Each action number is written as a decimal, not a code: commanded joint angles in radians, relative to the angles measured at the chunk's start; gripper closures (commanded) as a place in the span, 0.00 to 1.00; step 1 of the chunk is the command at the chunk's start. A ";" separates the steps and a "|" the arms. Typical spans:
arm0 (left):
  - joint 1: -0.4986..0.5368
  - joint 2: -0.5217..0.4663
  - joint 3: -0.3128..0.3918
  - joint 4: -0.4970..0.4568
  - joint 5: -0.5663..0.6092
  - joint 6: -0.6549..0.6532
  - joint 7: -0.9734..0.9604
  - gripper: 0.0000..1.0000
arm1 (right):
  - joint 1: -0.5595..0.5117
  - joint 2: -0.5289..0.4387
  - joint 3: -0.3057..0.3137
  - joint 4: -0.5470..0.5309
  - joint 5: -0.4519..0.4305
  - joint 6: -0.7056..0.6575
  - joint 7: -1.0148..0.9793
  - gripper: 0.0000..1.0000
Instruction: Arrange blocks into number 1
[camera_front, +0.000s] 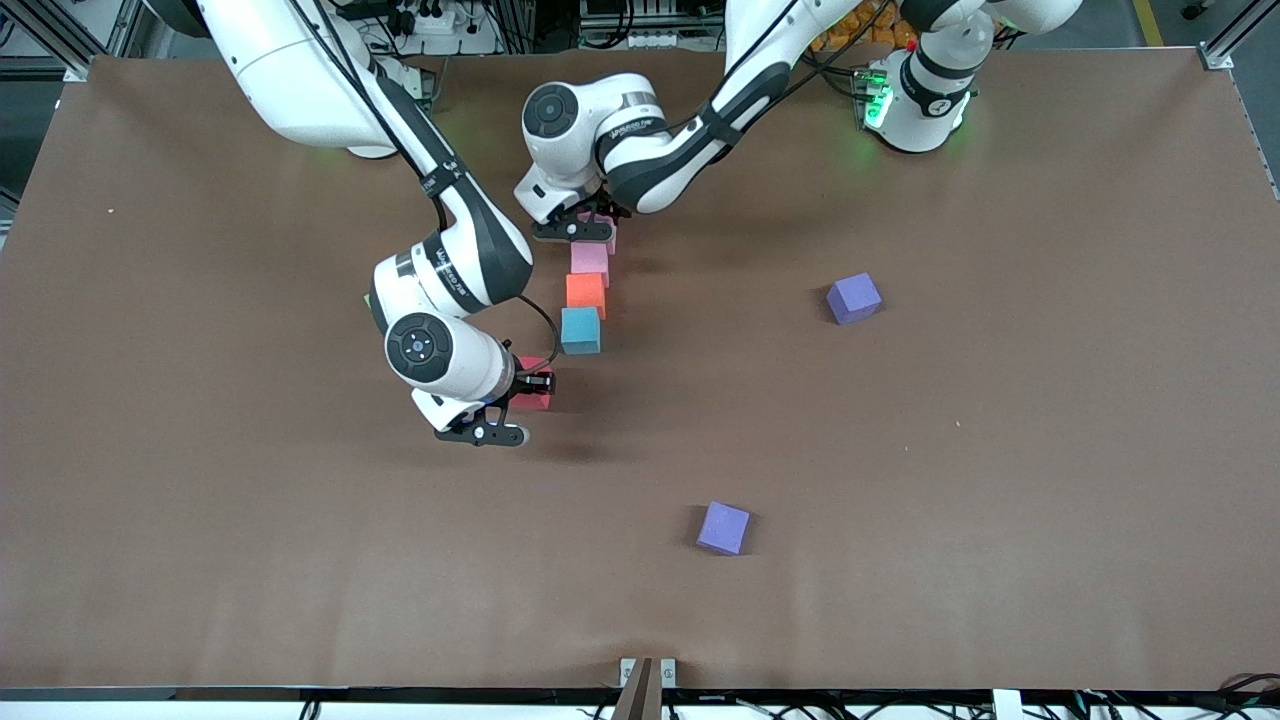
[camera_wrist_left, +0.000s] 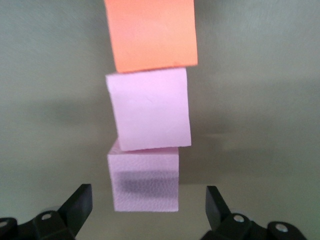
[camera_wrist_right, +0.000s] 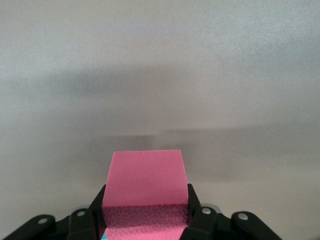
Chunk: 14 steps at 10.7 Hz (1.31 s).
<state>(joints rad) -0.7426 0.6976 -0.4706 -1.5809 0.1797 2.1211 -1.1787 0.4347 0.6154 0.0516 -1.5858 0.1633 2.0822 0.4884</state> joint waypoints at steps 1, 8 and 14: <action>0.060 -0.073 0.001 -0.025 0.020 -0.058 -0.001 0.00 | -0.002 0.018 -0.001 0.038 0.015 -0.025 0.009 1.00; 0.355 -0.193 0.000 -0.125 0.024 -0.085 0.278 0.00 | 0.009 0.029 0.001 0.038 0.015 -0.022 0.015 1.00; 0.638 -0.256 0.000 -0.085 0.061 -0.104 0.424 0.00 | 0.076 0.087 -0.001 0.090 0.005 -0.016 0.018 1.00</action>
<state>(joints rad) -0.1265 0.4864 -0.4589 -1.6497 0.2184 2.0380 -0.7581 0.5019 0.6694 0.0531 -1.5494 0.1635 2.0761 0.4993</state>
